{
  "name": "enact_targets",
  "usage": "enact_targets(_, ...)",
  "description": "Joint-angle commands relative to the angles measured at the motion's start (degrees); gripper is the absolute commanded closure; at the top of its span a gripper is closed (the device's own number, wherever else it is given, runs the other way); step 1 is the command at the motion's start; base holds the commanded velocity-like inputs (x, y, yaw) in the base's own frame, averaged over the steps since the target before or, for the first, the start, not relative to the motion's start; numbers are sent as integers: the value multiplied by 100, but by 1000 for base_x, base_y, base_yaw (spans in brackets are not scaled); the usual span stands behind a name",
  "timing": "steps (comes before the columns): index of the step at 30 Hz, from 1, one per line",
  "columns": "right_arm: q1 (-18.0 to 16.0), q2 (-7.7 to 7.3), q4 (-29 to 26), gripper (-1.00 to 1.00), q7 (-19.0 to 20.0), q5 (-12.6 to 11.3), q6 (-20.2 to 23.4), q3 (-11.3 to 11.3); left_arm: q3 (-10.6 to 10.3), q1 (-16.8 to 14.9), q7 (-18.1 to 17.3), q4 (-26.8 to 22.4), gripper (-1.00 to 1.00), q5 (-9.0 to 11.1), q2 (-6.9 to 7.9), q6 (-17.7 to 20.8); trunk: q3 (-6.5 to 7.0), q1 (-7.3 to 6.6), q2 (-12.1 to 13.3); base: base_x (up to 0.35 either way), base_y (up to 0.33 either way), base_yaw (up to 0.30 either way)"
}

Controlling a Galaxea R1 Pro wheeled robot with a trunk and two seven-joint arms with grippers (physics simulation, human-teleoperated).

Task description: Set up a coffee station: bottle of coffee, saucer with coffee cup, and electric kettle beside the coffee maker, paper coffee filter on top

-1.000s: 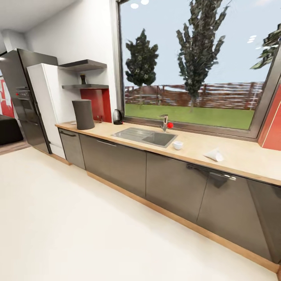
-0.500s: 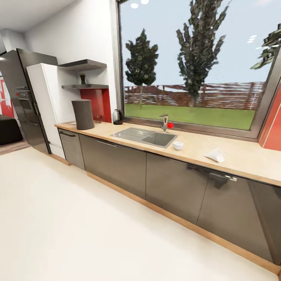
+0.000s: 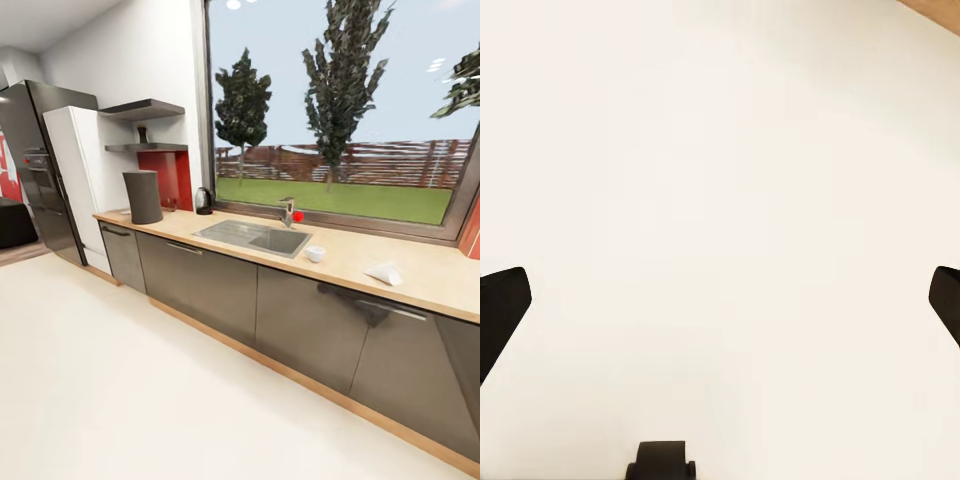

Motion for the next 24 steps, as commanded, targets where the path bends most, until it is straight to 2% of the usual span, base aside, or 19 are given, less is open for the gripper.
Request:
enact_targets(1, -3, 0, 4, -100, -2, 1, -18, 0, 1, 1, 1, -6, -100, -2, 0, -9, -5, 1, -3, 48, 36, 0)
enact_targets(5, -3, -4, 4, -100, -2, -6, -16, 0, 1, 1, 1, -6, -100, -1, 0, -9, -5, 1, -3, 21, 16, 0)
enact_targets(9, -42, -30, -52, -100, -9, 10, -7, -10, -24, 19, 1, -67, -100, 40, -114, -71, -5, 1, -3, 0, 0, 0)
enact_targets(24, -42, -30, -52, -100, -9, 10, -7, -10, -24, 19, 1, -67, -100, 40, -114, -71, -5, 1, -3, 0, 0, 0)
